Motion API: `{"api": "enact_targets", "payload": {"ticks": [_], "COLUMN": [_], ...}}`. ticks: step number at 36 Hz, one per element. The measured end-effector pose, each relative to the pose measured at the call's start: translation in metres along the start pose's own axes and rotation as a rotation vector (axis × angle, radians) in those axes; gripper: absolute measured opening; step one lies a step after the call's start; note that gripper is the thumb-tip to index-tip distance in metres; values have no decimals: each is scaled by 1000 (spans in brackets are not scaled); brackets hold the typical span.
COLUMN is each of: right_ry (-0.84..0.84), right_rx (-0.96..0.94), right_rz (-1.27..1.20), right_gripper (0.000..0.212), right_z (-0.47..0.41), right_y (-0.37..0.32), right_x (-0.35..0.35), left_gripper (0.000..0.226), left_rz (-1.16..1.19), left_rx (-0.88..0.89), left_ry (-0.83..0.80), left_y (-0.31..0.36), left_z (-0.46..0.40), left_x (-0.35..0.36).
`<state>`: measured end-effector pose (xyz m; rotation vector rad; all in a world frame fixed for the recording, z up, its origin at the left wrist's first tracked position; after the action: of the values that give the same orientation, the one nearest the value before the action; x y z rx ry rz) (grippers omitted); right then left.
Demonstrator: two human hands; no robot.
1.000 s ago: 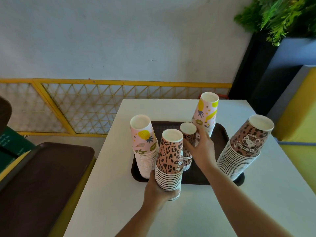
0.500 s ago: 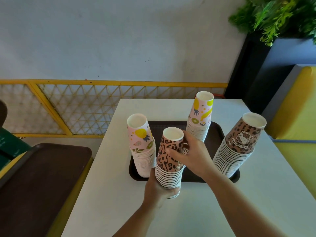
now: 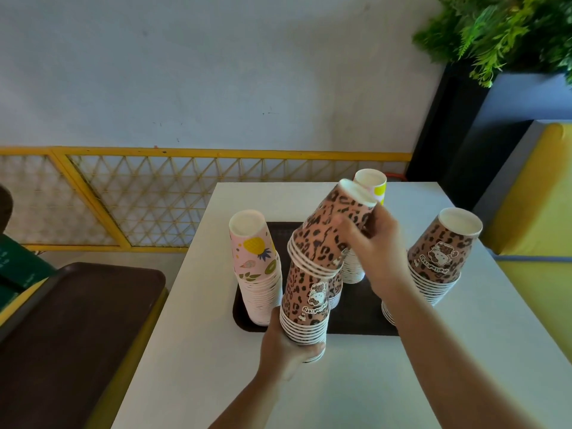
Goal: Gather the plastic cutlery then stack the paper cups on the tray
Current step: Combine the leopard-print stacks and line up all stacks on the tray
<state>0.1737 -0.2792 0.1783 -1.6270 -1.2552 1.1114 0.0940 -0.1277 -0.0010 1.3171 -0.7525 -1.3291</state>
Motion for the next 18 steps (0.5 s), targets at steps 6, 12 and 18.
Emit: {"api": "enact_targets", "payload": {"ticks": [6, 12, 18], "right_ry": [233, 262, 147], "right_rx": [-36, -17, 11], "right_rz": [-28, 163, 258], "right_gripper": [37, 49, 60], "right_z": [-17, -16, 1], "right_y": [-2, 33, 65], "right_x": [-19, -7, 11], "left_gripper": [98, 107, 104], "left_rz": [-15, -14, 24], "left_rx": [-9, -6, 3], "left_ry": [37, 46, 44], "left_y": [1, 0, 4], "left_z": [0, -2, -1], "left_x": [-3, -5, -4]}}
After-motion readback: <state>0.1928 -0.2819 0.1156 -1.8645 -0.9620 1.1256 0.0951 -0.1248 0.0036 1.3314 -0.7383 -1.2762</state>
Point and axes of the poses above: each hand's wrist, its own z-axis away from the middle knuckle, its own x-axis out of the palm, y = z × x, the point moved 5 cm from there along -z, towards the middle knuckle, and after that the axes turned 3 degrees about y, right-handed, at the moved point
